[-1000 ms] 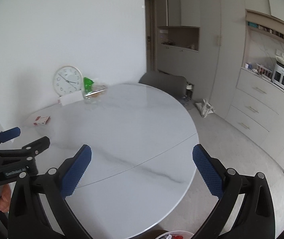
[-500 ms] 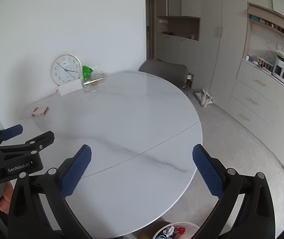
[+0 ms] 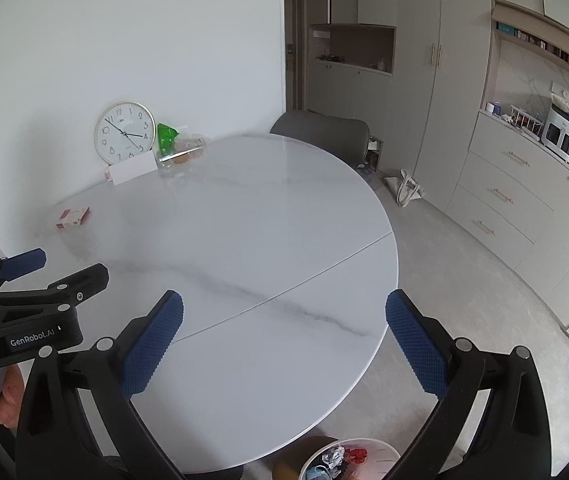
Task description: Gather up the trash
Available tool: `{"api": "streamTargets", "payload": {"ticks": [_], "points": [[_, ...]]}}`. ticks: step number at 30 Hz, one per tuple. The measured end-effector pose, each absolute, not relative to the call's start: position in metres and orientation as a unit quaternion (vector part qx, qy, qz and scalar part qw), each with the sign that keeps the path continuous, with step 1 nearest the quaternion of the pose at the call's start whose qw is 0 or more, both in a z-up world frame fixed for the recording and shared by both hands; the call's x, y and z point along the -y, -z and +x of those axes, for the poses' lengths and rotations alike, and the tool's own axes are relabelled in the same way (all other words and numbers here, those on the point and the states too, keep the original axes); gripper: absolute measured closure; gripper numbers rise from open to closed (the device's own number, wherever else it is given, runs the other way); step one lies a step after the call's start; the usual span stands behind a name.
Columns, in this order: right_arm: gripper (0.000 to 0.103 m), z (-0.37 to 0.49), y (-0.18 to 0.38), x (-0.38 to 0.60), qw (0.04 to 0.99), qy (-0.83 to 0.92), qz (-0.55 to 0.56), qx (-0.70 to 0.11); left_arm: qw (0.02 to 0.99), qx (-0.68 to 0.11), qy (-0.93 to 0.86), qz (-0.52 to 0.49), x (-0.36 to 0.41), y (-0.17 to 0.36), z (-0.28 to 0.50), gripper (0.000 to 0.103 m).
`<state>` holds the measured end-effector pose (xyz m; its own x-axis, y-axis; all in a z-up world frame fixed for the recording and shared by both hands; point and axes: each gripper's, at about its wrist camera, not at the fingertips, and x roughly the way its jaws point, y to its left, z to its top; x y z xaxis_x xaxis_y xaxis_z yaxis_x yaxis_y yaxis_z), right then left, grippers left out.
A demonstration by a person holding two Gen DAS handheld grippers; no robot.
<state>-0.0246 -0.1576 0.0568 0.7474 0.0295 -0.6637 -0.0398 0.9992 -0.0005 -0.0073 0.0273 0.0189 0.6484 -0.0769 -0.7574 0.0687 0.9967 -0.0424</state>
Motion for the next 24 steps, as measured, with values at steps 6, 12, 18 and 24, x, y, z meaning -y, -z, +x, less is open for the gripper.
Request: {"api": "streamTargets", "payload": {"ticks": [6,12,18,24], "points": [[0.002,-0.0242,-0.056,0.1589,0.934,-0.018,-0.007,-0.357,0.907,-0.419,0.042,-0.003,-0.0242,-0.0186,-0.0073,0.008],[0.002,-0.0237,-0.0525,0.1585,0.932,-0.018,-0.007,-0.362,0.907,-0.42,0.042,-0.002,-0.0229,-0.0183,-0.0077,0.008],[0.002,-0.0255,-0.0516,0.1576,0.932,-0.018,-0.01,-0.361,0.906,-0.421,0.045,0.0,-0.0208,-0.0182,-0.0069,0.008],[0.002,-0.0267,-0.0513,0.1582,0.932,-0.017,-0.008,-0.361,0.906,-0.421,0.046,0.0,-0.0211,-0.0174,-0.007,0.008]]}}
